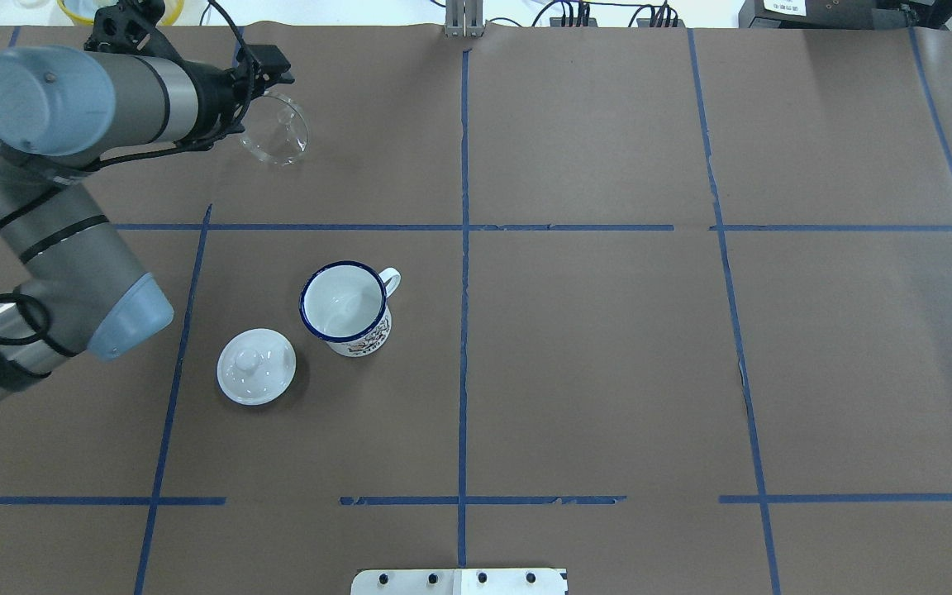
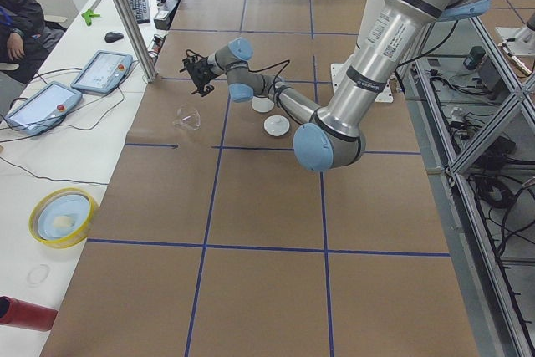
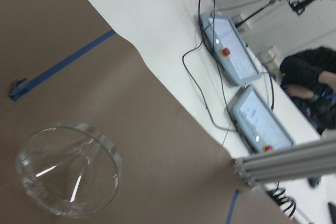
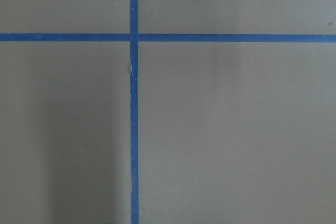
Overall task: Remove funnel from cup
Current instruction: 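Lower the funnel onto the table and open the left gripper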
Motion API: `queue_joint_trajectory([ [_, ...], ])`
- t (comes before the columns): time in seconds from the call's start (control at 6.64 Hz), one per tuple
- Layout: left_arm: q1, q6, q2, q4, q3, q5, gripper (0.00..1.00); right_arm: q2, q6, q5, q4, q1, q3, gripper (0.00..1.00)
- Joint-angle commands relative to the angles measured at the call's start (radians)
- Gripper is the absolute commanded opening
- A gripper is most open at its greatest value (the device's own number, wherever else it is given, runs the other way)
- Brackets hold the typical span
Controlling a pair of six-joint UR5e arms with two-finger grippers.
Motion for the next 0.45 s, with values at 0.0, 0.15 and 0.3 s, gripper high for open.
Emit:
queue_joint_trajectory([
  [0.0, -0.009, 0.289, 0.107, 0.242, -0.207, -0.188, 1.00, 0.000, 0.000, 0.000, 0.000, 0.000, 0.000, 1.00],
  [0.15, 0.008, 0.316, 0.185, 0.257, -0.280, -0.242, 1.00, 0.000, 0.000, 0.000, 0.000, 0.000, 0.000, 1.00],
  [0.3, 0.094, 0.316, 0.229, 0.315, -0.327, -0.247, 1.00, 0.000, 0.000, 0.000, 0.000, 0.000, 0.000, 1.00],
])
